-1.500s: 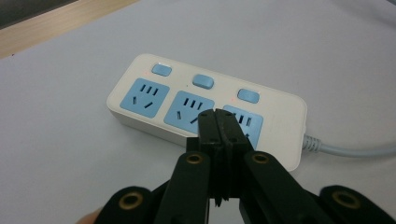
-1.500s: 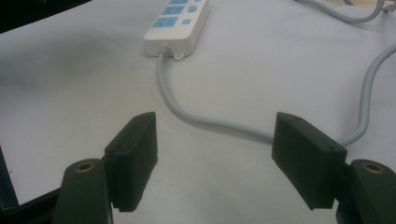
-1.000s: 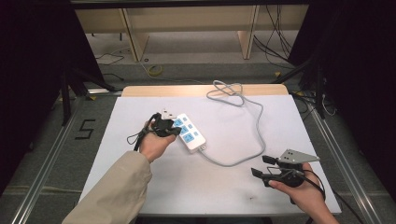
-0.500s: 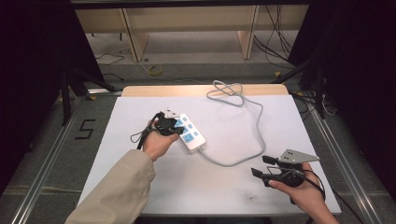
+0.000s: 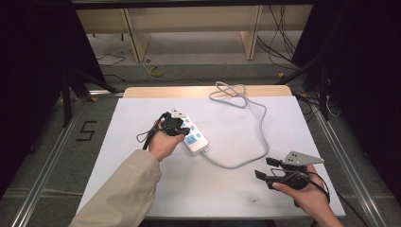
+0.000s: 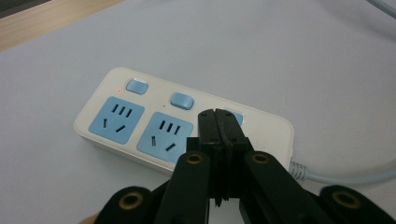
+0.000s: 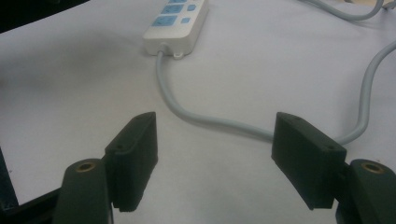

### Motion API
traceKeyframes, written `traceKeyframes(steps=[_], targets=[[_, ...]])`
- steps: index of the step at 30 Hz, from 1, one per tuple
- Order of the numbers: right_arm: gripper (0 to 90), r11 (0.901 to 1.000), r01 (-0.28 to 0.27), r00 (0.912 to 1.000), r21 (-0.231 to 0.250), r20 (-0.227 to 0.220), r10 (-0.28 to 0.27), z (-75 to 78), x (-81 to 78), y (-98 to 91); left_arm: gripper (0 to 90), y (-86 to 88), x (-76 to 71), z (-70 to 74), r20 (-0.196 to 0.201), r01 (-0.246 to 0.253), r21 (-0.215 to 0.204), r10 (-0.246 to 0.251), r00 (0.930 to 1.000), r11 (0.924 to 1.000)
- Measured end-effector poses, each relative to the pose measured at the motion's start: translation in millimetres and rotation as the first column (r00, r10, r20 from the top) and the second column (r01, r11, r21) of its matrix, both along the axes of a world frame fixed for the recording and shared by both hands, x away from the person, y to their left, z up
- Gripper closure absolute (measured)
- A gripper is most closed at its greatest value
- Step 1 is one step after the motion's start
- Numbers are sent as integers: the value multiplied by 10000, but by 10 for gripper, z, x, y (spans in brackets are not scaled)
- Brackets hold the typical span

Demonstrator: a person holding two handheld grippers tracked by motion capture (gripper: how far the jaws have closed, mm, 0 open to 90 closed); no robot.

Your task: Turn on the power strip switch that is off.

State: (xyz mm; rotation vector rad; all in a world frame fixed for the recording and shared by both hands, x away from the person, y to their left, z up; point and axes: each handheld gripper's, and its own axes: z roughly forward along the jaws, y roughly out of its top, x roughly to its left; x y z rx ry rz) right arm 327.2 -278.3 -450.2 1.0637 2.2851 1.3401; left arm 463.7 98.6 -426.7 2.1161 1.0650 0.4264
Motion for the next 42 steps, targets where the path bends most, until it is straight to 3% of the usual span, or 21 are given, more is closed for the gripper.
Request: traceKeyframes(steps=[21, 42], targets=[[318, 10000, -10, 10000, -20, -49, 10, -6, 2, 0, 900, -10, 77, -5, -66, -127, 117, 128, 9999, 9999], [317, 10000, 22, 10000, -15, -28, -22, -4, 4, -15, 899, -67, 268, -19, -196, -332, 256, 337, 9992, 9991]])
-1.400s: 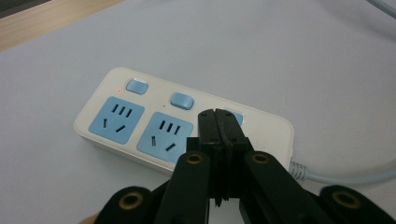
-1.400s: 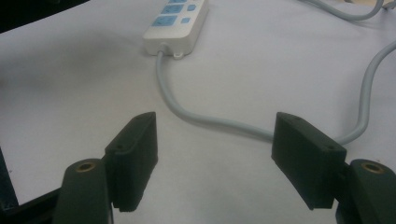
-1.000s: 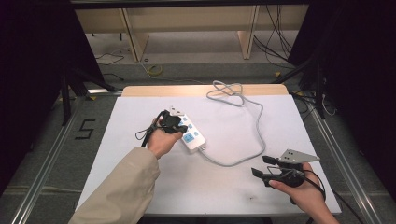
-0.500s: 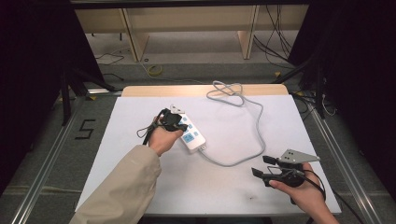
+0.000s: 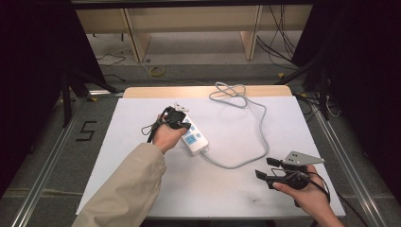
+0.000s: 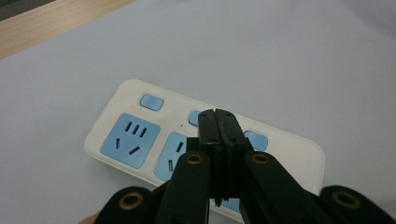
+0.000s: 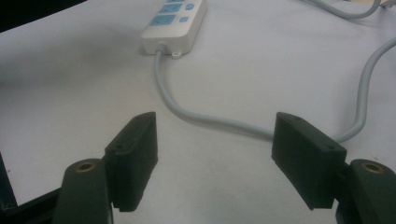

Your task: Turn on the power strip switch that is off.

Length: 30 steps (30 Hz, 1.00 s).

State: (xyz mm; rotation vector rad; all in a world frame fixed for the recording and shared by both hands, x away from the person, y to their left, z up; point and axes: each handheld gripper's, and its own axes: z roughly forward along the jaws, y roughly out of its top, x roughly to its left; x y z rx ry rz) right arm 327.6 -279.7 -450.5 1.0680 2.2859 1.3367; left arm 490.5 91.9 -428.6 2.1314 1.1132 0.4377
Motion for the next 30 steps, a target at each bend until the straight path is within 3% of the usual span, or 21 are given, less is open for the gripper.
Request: traceKeyframes(steps=[30], targets=[[318, 10000, -19, 10000, 7, 25, 19, 4, -1, 0, 900, -104, 189, -83, -284, -136, 284, 144, 9995, 9995]])
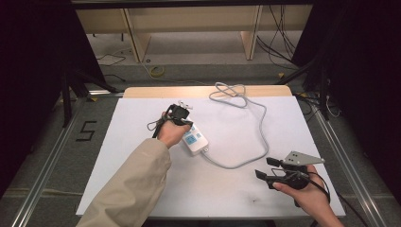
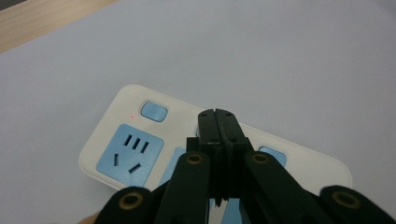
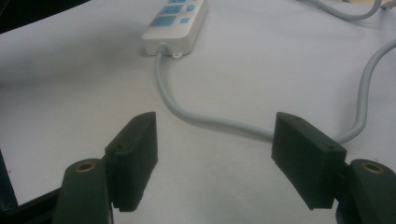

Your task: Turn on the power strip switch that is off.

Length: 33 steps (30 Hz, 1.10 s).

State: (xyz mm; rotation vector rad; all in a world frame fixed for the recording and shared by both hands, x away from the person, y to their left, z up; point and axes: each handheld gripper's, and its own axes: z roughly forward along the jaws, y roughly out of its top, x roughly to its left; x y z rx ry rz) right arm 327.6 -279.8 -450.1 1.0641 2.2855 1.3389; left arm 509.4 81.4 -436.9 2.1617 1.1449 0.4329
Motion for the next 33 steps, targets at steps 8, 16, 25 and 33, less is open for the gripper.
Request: traceKeyframes(steps=[8, 16, 25, 33], targets=[[318, 10000, -8, 10000, 0, -16, 8, -2, 0, 0, 900, -25, 45, -28, -131, -35, -132, 33, 9999, 9999], [318, 10000, -15, 10000, 2, -14, 15, -1, 0, -1, 900, -28, 86, -77, -194, -132, 44, 133, 9997, 9999], [318, 10000, -24, 10000, 10, -45, 24, -3, -1, 1, 899, -84, 116, -86, -180, -25, 162, 28, 9998, 9999], [318, 10000, -37, 10000, 2, -73, 37, -5, -1, 1, 899, -120, 146, -92, -168, 76, 446, -69, 9998, 9990]])
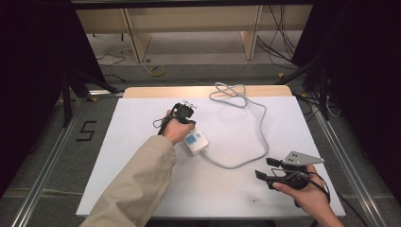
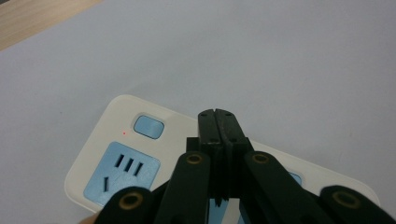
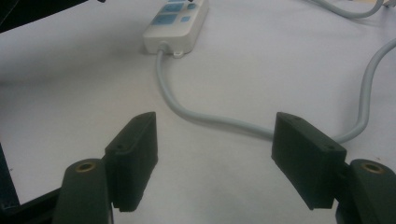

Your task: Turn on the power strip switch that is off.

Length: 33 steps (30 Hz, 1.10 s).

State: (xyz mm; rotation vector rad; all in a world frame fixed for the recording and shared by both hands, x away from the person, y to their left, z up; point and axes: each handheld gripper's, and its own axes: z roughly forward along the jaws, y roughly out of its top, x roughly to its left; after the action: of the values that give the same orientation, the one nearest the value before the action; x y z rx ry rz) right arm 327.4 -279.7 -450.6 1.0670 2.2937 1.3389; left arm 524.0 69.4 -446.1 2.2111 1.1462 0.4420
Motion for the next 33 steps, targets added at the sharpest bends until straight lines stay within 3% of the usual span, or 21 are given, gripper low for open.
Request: traceKeyframes(steps=[23, 30, 33], targets=[[318, 10000, -7, 10000, -5, -11, 7, -7, 2, 2, 899, -11, 6, -13, -235, 5, 226, 0, 9997, 9997], [318, 10000, -22, 10000, -30, -34, 22, -8, 1, 3, 900, -61, -9, -13, -290, 152, 354, -142, 9995, 9993], [317, 10000, -12, 10000, -7, 1, 12, -7, -2, 2, 899, -90, -21, -11, -181, 145, 598, -134, 9997, 9981]])
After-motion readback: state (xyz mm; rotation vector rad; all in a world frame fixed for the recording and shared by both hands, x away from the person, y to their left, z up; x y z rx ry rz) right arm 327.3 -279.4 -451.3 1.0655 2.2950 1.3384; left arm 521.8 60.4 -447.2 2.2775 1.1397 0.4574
